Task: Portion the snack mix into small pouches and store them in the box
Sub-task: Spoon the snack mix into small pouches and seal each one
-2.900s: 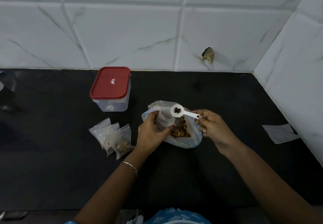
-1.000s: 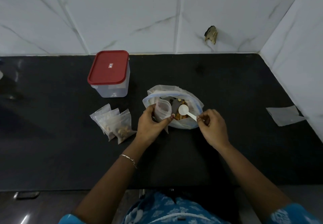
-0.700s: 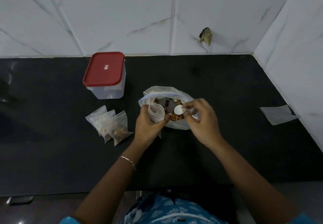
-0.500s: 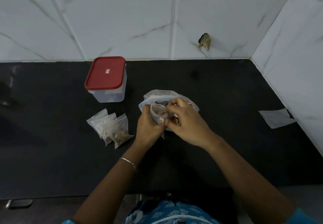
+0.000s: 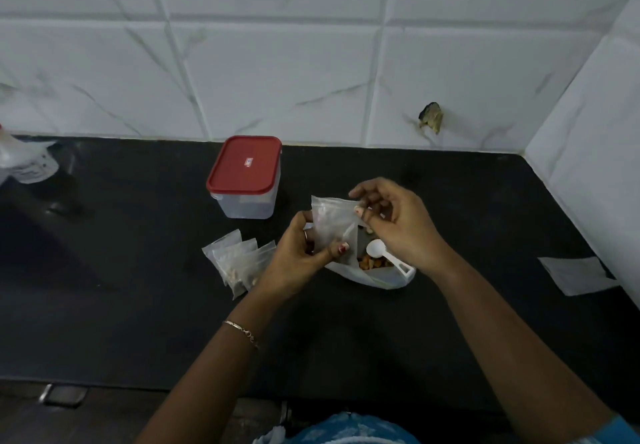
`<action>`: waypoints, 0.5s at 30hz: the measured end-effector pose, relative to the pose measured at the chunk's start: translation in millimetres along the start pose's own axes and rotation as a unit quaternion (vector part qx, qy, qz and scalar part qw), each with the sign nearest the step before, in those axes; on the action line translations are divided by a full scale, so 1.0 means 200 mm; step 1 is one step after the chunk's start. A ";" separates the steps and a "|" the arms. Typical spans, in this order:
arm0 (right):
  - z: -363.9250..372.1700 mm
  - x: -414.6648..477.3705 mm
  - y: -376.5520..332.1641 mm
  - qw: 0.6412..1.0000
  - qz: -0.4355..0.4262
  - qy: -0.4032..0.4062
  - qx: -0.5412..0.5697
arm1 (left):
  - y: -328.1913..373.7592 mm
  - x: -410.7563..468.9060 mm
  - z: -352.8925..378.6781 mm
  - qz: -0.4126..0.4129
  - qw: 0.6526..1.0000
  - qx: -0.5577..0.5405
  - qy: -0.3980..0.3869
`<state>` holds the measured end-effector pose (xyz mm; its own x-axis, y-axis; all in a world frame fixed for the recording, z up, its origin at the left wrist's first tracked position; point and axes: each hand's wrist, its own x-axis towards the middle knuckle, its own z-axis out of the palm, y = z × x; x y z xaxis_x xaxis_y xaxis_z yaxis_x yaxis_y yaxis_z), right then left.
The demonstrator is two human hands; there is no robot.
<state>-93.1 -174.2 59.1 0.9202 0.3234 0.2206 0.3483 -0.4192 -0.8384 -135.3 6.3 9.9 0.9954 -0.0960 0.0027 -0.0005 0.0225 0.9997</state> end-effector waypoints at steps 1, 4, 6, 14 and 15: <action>0.00 0.00 -0.01 1.000 0.011 0.015 0.023 | 0.00 0.00 -0.01 0.003 1.000 0.010 0.000; 0.01 0.01 -0.04 0.997 0.040 0.045 0.055 | 0.02 0.00 -0.05 0.005 1.000 0.019 -0.005; 0.02 0.01 -0.05 0.994 0.057 0.048 0.074 | 0.03 -0.01 -0.06 0.011 1.000 0.010 -0.008; 0.04 0.03 -0.06 0.992 0.055 0.029 0.109 | 0.07 0.03 -0.10 0.044 0.995 0.006 0.094; 0.04 0.03 -0.06 0.992 0.051 0.031 0.115 | 0.07 0.04 -0.10 0.045 0.994 0.001 0.096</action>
<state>-93.0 -160.2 66.5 0.9604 0.2332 0.1526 0.2088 -0.2397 -0.9481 -125.3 26.8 24.2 0.9913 0.0981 0.0878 -0.0902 0.0199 0.9957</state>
